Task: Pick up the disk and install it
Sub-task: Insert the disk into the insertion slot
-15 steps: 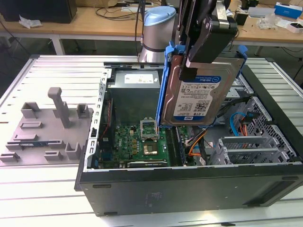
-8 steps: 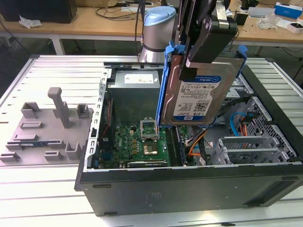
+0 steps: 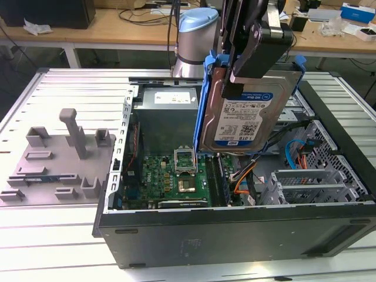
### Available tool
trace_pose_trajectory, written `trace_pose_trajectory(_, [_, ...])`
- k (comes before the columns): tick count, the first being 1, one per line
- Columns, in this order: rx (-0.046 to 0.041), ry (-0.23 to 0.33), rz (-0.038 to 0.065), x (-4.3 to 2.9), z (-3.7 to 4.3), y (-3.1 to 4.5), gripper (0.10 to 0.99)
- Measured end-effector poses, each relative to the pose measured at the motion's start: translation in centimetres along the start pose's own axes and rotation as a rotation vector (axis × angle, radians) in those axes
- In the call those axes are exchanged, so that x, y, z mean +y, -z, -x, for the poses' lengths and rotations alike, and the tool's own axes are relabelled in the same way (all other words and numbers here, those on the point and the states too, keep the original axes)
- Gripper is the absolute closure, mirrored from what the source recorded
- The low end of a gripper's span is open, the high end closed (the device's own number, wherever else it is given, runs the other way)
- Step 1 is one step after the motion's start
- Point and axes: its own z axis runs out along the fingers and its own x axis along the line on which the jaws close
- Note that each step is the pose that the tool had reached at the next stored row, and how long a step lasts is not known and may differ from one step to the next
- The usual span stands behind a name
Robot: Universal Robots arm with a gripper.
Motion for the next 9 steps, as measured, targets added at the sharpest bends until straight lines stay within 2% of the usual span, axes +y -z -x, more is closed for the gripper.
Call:
trace_pose_trajectory(3, [-0.0021,0.0,0.0,0.0,-0.01,-0.01,0.722])
trace_pose_trajectory(9, [-0.0019,0.0,-0.009,-0.17,-0.16,-0.03,0.722])
